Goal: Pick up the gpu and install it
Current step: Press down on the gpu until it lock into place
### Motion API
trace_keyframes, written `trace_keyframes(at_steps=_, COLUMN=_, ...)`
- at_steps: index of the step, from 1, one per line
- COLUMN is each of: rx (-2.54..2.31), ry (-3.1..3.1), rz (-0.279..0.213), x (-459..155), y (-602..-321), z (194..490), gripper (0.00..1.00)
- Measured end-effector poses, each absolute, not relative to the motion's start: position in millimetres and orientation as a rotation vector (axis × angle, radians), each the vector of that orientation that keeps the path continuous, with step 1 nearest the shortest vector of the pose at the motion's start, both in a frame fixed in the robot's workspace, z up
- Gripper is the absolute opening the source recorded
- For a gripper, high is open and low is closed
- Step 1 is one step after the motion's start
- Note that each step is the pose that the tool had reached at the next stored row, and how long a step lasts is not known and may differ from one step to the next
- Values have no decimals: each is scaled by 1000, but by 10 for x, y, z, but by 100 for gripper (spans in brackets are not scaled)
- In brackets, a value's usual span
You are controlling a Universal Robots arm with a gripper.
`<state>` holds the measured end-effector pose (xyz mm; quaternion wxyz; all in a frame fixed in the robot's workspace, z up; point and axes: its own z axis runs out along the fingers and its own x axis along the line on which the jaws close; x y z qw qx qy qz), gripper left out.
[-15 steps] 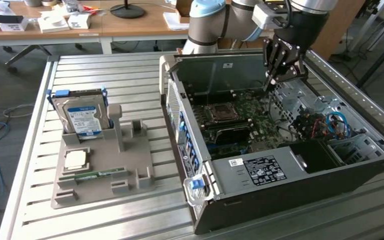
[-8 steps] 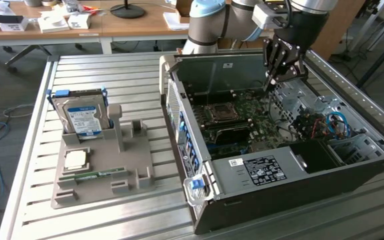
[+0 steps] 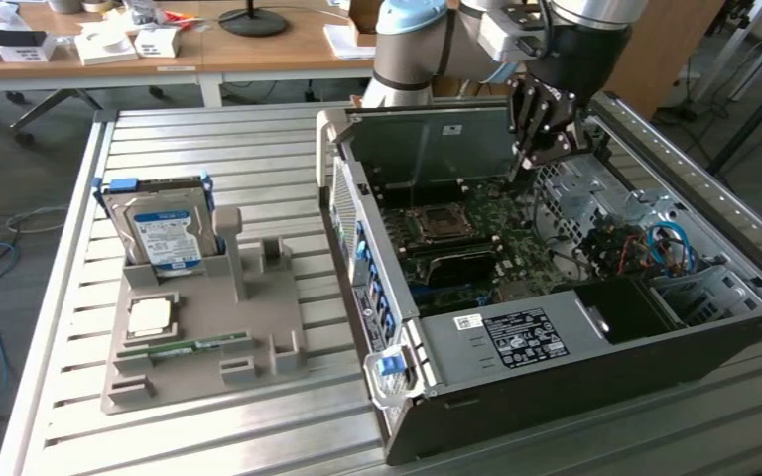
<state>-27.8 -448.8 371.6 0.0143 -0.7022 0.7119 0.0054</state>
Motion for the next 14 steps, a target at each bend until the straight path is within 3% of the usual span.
trace_keyframes(at_steps=14, rx=-2185, ry=2220, rz=14, x=-580, y=-4432, z=3567, gripper=11)
